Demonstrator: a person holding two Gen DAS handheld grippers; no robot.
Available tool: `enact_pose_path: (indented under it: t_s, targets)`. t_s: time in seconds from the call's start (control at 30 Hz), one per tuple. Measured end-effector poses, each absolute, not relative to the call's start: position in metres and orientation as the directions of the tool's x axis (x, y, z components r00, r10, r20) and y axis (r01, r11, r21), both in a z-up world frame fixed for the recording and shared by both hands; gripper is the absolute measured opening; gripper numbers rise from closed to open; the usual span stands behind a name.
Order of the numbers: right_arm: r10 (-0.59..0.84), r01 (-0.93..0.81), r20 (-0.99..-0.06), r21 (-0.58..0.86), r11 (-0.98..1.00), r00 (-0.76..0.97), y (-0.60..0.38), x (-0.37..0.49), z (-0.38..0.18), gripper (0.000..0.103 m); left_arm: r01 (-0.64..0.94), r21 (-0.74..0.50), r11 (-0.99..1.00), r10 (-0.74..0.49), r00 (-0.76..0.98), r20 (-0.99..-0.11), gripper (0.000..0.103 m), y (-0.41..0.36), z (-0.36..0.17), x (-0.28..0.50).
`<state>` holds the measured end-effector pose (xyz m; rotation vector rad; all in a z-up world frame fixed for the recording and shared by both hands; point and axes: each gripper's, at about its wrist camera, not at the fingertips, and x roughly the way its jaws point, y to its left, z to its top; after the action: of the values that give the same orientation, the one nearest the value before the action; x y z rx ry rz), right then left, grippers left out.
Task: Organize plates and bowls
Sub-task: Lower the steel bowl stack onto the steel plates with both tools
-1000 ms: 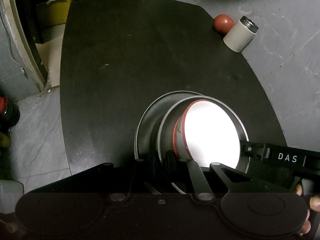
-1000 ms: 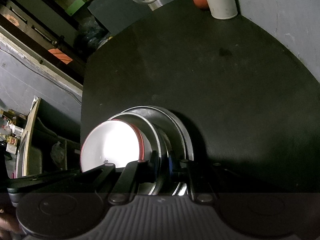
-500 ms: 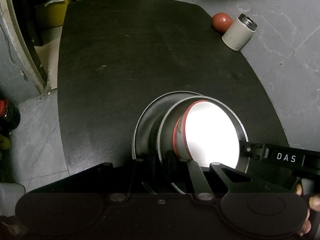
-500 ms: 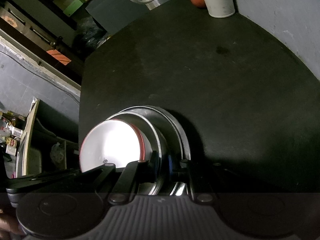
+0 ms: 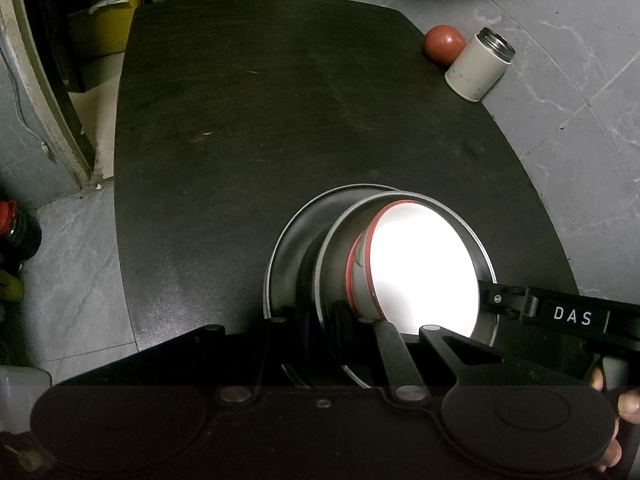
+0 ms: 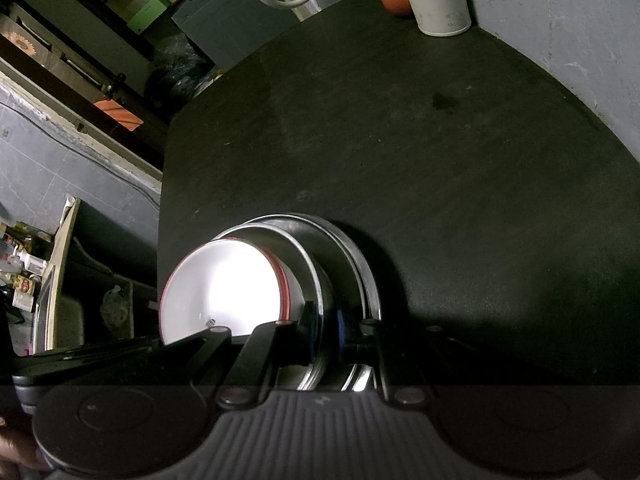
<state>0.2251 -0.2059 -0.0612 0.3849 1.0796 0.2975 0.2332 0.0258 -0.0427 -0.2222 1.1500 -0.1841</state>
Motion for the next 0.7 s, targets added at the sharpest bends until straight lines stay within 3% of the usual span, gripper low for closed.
enact_pose_path:
  t_s: [0.43, 0.7]
  targets:
    - [0.418, -0.05, -0.795, 0.443, 0.895, 0.44, -0.2067, 0.224, -0.0587, 0.014, 0.021, -0.256, 0.966, -0.244, 0.396, -0.886, 0.013, 0.0242, -0.0412, 0.2334]
    - [0.41, -0.046, -0.795, 0.438, 0.898, 0.446, -0.2054, 0.2215, -0.0599, 0.014, 0.007, -0.239, 0.971, -0.22, 0.421, -0.88, 0.025, 0.0251, -0.037, 0.2311]
